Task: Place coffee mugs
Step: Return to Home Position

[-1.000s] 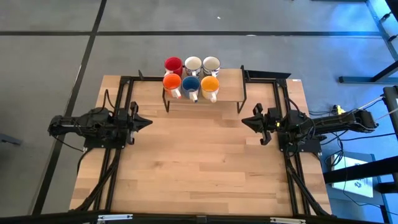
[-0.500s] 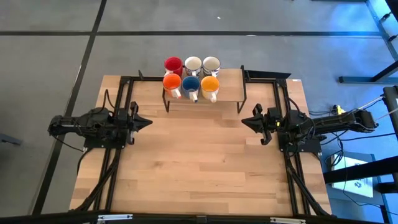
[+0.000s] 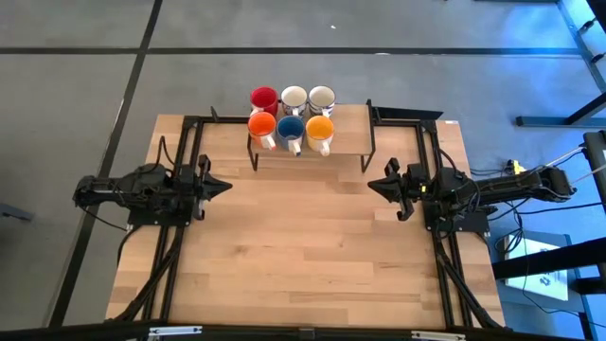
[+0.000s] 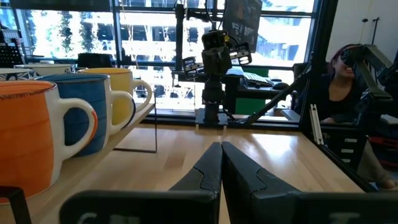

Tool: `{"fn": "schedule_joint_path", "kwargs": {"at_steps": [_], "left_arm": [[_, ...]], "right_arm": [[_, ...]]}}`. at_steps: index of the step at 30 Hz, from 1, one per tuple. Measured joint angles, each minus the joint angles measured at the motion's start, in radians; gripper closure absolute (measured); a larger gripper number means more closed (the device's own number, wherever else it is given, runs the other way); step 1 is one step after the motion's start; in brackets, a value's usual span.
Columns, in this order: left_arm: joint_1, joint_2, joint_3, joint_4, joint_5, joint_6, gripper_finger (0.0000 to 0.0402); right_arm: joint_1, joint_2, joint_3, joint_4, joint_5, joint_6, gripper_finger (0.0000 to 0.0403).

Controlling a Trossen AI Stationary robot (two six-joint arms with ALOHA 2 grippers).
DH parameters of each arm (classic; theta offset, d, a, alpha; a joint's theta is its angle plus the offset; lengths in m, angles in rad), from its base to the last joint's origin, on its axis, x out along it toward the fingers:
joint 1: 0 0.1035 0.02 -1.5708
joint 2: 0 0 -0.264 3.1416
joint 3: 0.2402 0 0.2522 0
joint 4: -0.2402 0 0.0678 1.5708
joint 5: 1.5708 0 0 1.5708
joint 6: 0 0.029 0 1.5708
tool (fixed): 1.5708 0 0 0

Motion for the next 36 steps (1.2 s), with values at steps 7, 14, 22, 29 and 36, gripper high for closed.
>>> {"fn": "schedule_joint_path", "kwargs": {"at_steps": [7, 14, 22, 29, 36], "left_arm": [[0.0, 0.0, 0.0, 0.0, 0.0, 0.0, 0.0399], [0.0, 0.0, 0.0, 0.0, 0.0, 0.0, 0.0399], [0.0, 0.0, 0.0, 0.0, 0.0, 0.0, 0.0399], [0.0, 0.0, 0.0, 0.0, 0.0, 0.0, 0.0399], [0.0, 0.0, 0.0, 0.0, 0.0, 0.0, 0.0399]], "right_arm": [[0.0, 0.0, 0.0, 0.0, 0.0, 0.0, 0.04], [0.0, 0.0, 0.0, 0.0, 0.001, 0.0, 0.04], [0.0, 0.0, 0.0, 0.0, 0.001, -0.001, 0.04], [0.0, 0.0, 0.0, -0.004, 0.0, -0.003, 0.04], [0.0, -0.014, -0.015, -0.106, -0.035, -0.044, 0.04]]}}
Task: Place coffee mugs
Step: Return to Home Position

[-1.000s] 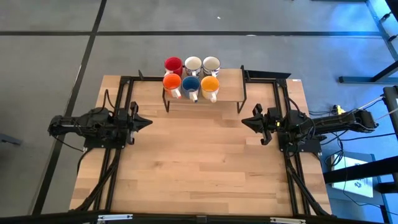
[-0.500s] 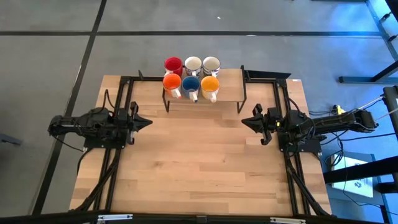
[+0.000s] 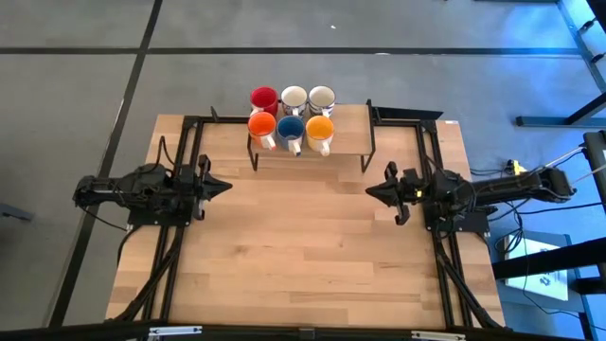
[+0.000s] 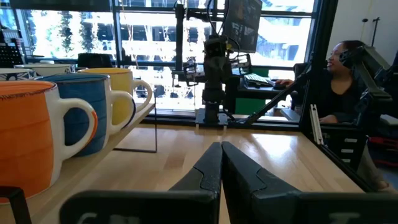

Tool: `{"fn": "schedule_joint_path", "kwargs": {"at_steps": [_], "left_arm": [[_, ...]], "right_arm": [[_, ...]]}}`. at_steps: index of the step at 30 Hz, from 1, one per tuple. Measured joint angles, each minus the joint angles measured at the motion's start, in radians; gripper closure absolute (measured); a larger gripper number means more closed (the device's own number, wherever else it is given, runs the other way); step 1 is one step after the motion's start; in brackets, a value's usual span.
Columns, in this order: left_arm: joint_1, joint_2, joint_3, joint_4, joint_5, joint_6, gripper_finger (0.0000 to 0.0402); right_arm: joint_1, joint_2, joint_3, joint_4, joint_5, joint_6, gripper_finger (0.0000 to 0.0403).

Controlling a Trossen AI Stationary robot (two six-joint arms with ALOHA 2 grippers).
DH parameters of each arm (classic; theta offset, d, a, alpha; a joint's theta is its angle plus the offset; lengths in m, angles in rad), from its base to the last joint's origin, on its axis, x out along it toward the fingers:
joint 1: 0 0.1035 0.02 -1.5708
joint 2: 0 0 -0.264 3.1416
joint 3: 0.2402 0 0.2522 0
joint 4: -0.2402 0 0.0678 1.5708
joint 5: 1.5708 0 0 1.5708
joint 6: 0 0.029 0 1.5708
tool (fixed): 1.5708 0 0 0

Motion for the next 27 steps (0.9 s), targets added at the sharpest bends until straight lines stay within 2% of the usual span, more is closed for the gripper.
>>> {"fn": "schedule_joint_path", "kwargs": {"at_steps": [4, 8, 16, 27], "left_arm": [[0.0, 0.0, 0.0, 0.0, 0.0, 0.0, 0.0399], [0.0, 0.0, 0.0, 0.0, 0.0, 0.0, 0.0399], [0.0, 0.0, 0.0, 0.0, 0.0, 0.0, 0.0399], [0.0, 0.0, 0.0, -0.001, 0.0, 0.0, 0.0399]], "right_arm": [[0.0, -0.059, -0.077, 0.001, 0.081, -0.011, 0.04], [0.0, -0.146, -0.146, 0.018, 0.078, -0.034, 0.04], [-0.001, -0.328, -0.144, -0.275, 0.113, -0.105, 0.04], [0.0, -0.65, -0.144, -0.605, 0.085, -0.137, 0.04]]}}
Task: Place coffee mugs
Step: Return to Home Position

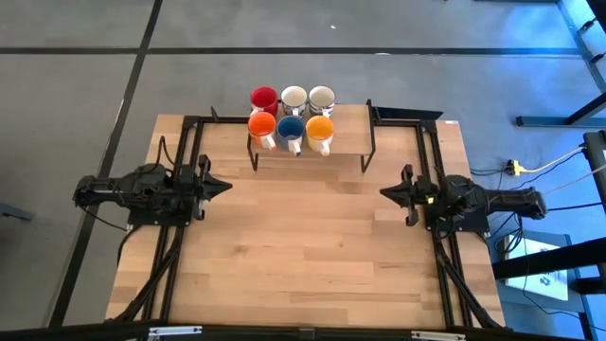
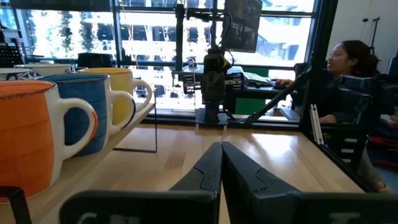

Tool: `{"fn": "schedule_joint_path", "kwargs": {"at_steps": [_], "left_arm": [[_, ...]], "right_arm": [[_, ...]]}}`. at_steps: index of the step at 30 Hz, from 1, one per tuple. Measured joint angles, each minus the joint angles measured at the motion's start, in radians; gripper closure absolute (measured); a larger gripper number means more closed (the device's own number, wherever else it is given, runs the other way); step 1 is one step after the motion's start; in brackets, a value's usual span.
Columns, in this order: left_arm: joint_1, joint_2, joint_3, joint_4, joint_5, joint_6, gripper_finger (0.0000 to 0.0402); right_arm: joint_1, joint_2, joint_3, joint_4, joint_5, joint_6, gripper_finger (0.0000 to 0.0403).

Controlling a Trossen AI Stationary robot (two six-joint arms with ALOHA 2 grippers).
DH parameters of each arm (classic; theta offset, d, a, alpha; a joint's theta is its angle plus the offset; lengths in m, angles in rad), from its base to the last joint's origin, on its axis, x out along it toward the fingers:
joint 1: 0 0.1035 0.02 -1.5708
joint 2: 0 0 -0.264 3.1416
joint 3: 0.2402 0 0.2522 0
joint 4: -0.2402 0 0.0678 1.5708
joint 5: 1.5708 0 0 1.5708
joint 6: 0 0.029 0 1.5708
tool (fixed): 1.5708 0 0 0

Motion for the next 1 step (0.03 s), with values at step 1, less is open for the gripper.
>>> {"fn": "schedule_joint_path", "kwargs": {"at_steps": [1], "left_arm": [[0.0, 0.0, 0.0, 0.0, 0.0, 0.0, 0.0399]], "right_arm": [[0.0, -0.006, 0.0, -0.016, 0.001, 0.001, 0.04]]}}
